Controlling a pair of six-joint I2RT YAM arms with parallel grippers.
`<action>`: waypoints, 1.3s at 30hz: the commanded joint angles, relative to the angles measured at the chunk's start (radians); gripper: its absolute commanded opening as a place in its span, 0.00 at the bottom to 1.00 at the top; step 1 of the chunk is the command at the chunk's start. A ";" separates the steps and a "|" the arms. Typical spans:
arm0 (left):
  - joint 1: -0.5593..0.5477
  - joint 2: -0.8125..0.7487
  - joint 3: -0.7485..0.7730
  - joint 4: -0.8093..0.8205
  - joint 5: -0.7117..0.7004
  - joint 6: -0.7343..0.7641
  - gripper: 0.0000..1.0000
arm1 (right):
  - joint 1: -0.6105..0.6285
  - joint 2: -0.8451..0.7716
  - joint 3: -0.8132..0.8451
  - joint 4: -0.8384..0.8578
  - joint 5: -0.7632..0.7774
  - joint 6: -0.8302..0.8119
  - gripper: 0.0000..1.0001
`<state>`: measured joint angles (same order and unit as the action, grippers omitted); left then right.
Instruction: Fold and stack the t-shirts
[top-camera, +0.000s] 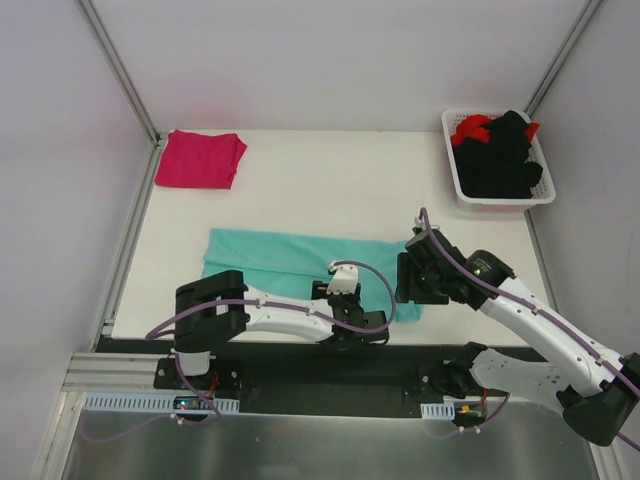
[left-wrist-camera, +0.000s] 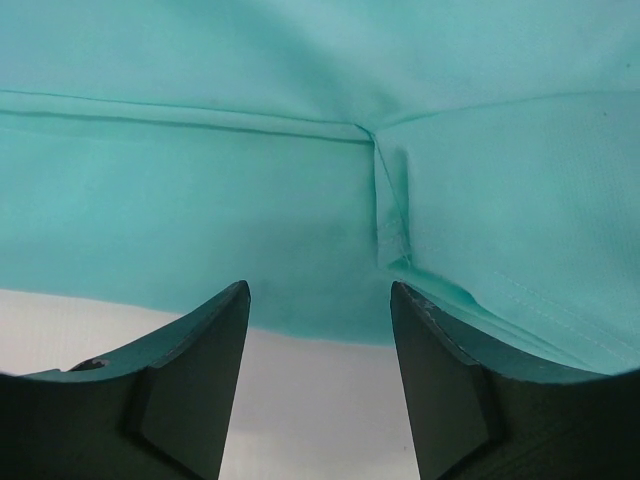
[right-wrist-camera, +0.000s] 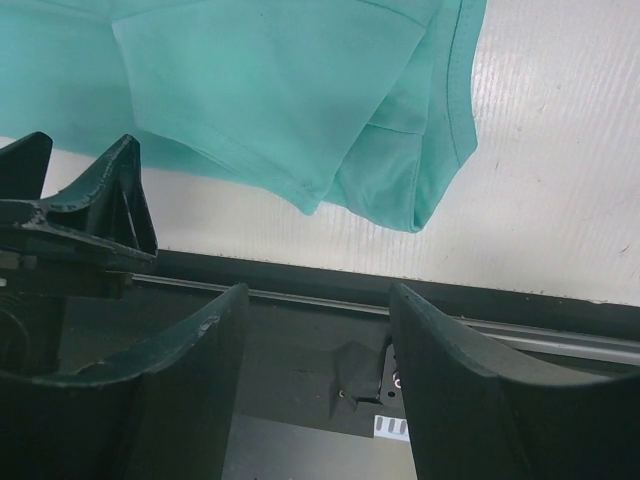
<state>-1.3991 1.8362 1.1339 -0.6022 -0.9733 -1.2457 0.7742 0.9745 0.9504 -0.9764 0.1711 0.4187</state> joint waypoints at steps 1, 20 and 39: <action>-0.027 0.029 0.055 -0.105 -0.042 -0.067 0.58 | 0.005 -0.031 -0.009 -0.031 0.011 0.015 0.61; -0.067 0.081 0.029 -0.137 -0.143 -0.167 0.80 | 0.014 -0.105 -0.018 -0.082 0.013 0.055 0.57; -0.075 0.100 0.036 -0.136 -0.208 -0.228 0.80 | 0.155 -0.020 0.054 -0.110 0.084 0.137 0.56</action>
<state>-1.4609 1.9221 1.1458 -0.7166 -1.1362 -1.4425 0.9150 0.9573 0.9634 -1.0527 0.2169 0.5198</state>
